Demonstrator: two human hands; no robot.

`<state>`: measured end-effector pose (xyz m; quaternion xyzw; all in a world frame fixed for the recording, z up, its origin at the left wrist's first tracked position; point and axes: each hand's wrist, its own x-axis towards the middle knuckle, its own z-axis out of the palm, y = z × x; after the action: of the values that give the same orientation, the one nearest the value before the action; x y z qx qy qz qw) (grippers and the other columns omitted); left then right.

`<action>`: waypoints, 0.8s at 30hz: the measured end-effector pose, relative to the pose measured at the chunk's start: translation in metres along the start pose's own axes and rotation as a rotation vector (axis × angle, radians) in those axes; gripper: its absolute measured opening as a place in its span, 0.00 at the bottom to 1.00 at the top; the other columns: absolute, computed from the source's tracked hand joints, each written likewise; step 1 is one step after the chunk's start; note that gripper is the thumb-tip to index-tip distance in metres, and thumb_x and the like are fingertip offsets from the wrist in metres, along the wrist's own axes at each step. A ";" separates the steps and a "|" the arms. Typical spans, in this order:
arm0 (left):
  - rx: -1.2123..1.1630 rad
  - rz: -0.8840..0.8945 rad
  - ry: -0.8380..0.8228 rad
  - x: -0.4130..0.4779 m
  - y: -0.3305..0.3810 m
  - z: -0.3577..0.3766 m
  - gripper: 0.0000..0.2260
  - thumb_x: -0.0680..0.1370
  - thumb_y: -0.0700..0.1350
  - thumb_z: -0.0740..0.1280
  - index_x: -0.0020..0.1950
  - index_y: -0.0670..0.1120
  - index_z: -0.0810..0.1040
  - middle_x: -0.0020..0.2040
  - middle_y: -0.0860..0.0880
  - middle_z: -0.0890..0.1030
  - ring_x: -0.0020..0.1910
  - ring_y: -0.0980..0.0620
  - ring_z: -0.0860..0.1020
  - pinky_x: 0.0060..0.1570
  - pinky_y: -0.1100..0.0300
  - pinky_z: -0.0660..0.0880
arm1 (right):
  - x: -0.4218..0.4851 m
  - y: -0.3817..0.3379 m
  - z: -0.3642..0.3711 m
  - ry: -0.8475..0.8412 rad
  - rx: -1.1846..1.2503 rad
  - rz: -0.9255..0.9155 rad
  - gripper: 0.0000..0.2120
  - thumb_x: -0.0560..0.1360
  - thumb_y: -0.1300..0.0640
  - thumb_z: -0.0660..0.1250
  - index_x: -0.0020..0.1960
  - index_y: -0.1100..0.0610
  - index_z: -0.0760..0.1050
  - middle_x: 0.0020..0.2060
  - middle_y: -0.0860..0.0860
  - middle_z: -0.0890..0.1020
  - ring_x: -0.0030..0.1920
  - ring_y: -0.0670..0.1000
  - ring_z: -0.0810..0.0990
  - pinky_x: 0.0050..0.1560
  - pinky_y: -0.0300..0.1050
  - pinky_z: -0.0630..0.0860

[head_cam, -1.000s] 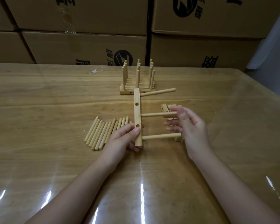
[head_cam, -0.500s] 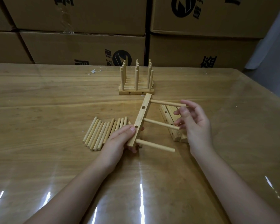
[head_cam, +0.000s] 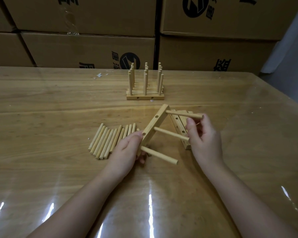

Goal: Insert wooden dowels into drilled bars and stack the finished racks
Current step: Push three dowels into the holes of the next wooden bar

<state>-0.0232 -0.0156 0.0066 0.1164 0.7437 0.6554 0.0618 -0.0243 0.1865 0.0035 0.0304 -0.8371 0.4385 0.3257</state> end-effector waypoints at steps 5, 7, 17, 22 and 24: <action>-0.025 0.031 0.013 0.000 0.002 -0.001 0.21 0.84 0.43 0.51 0.44 0.55 0.82 0.30 0.50 0.72 0.29 0.53 0.73 0.31 0.66 0.72 | 0.001 0.000 0.000 0.007 0.066 -0.017 0.15 0.76 0.41 0.57 0.56 0.50 0.68 0.39 0.48 0.78 0.35 0.49 0.79 0.34 0.47 0.77; 0.009 0.015 0.001 0.000 0.002 0.000 0.17 0.83 0.43 0.51 0.56 0.52 0.80 0.31 0.50 0.73 0.29 0.55 0.73 0.31 0.66 0.73 | 0.002 0.000 0.000 0.038 0.144 -0.015 0.11 0.78 0.46 0.57 0.56 0.49 0.69 0.38 0.46 0.79 0.34 0.45 0.79 0.34 0.39 0.76; -0.011 0.044 -0.046 -0.001 -0.001 -0.001 0.14 0.83 0.47 0.54 0.61 0.56 0.76 0.33 0.51 0.74 0.29 0.57 0.73 0.31 0.64 0.73 | 0.002 0.002 0.002 -0.038 0.230 0.011 0.06 0.79 0.61 0.61 0.53 0.54 0.75 0.39 0.48 0.82 0.41 0.45 0.82 0.42 0.41 0.79; 0.017 0.050 -0.065 -0.003 -0.003 -0.002 0.19 0.74 0.58 0.56 0.63 0.60 0.74 0.32 0.55 0.76 0.30 0.59 0.74 0.33 0.66 0.74 | 0.003 0.000 0.005 -0.015 0.331 0.098 0.07 0.79 0.61 0.61 0.50 0.51 0.76 0.37 0.49 0.83 0.39 0.47 0.83 0.40 0.40 0.79; 0.011 0.046 -0.062 -0.004 -0.004 -0.001 0.20 0.74 0.58 0.57 0.64 0.60 0.73 0.34 0.54 0.76 0.31 0.59 0.74 0.33 0.65 0.74 | 0.003 -0.002 0.005 -0.006 0.356 0.107 0.09 0.79 0.61 0.61 0.48 0.48 0.76 0.37 0.50 0.83 0.39 0.48 0.83 0.40 0.39 0.79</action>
<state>-0.0204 -0.0178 0.0026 0.1542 0.7420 0.6488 0.0689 -0.0285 0.1824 0.0050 0.0444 -0.7478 0.5962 0.2888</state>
